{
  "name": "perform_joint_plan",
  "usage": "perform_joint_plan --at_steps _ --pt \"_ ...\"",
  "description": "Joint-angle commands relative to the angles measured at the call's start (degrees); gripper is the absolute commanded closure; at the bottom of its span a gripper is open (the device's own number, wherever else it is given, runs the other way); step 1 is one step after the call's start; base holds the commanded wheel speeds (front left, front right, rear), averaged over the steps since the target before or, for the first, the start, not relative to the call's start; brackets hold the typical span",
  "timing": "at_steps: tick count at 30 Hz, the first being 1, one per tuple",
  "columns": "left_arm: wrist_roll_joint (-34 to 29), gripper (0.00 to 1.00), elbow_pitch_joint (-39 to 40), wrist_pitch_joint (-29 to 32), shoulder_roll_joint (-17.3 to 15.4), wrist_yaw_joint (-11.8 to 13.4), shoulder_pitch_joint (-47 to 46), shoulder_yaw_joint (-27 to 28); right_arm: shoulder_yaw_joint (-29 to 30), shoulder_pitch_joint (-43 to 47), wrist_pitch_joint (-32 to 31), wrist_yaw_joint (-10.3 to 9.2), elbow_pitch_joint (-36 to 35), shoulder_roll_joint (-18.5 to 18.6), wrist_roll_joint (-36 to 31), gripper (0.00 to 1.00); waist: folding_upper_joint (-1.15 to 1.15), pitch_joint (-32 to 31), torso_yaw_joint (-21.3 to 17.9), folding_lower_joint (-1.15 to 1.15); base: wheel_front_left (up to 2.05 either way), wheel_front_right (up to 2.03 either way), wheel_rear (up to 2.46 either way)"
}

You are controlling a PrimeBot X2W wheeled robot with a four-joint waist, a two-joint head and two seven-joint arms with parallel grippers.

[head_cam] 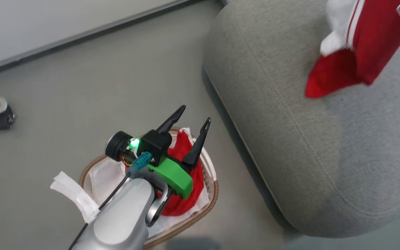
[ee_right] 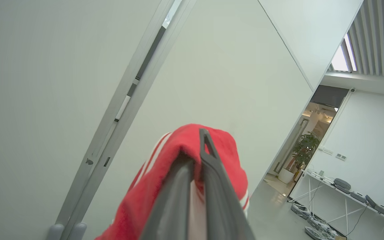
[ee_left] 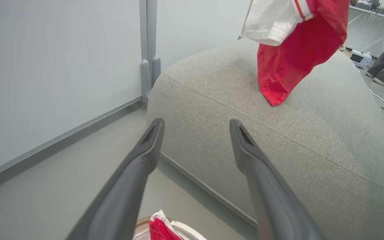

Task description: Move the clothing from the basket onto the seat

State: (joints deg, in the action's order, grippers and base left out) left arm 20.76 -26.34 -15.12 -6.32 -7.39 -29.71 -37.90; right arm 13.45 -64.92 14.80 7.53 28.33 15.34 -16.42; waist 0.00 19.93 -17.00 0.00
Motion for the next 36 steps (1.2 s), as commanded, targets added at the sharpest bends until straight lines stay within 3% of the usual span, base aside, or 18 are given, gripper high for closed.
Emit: perform_joint_plan --at_steps 1,8,27,29,30,31,32,36 --pt "-0.5 0.0 0.3 -0.1 -0.4 -0.2 -1.7 0.0 0.3 -1.9 -0.1 -0.08 1.2 0.9 -0.7 1.0 0.0 5.9 5.4 0.0 0.0 0.0 0.0" --pt "-1.4 0.0 1.2 -0.1 -1.0 -0.2 -3.9 0.3 3.0 -5.6 0.3 -0.08 5.4 3.0 -2.4 1.0 0.0 10.9 7.6 0.0 0.0 0.0 0.0" --pt "-1.6 0.0 1.8 -0.1 -2.7 -0.2 -4.2 2.2 12.0 13.4 0.4 -0.08 12.8 -2.6 -4.3 1.0 0.0 16.2 6.9 0.0 0.0 0.0 0.0" --pt "-1.6 0.0 1.8 -0.1 -3.0 -0.2 -4.0 2.4 12.1 14.7 0.4 -0.08 12.3 -2.9 -4.2 0.8 0.0 16.2 6.6 0.0 0.0 0.0 0.0" --pt "-1.5 0.0 1.8 -0.1 -3.0 -0.2 -3.8 2.5 12.0 15.3 0.4 -0.08 11.9 -3.2 -4.0 0.64 0.0 16.1 6.4 0.0 0.0 0.0 0.0" --pt "-1.4 0.0 1.7 -0.1 -3.1 -0.2 -3.7 2.6 11.9 15.8 0.4 -0.08 11.6 -3.4 -3.8 0.4 0.0 16.0 6.2 0.0 0.0 0.0 0.0" --pt "-1.2 0.0 1.7 -0.1 -3.1 -0.2 -3.4 2.6 11.7 16.6 0.4 -0.08 11.1 -3.5 -3.6 0.0 0.0 15.8 6.0 0.0 0.0 0.0 0.0" --pt "-0.7 0.0 1.9 -0.1 -3.2 -0.2 -2.5 3.0 10.8 19.6 0.4 -0.08 9.5 -4.2 -2.7 0.0 0.0 14.5 5.3 0.0 0.0 0.0 0.0"
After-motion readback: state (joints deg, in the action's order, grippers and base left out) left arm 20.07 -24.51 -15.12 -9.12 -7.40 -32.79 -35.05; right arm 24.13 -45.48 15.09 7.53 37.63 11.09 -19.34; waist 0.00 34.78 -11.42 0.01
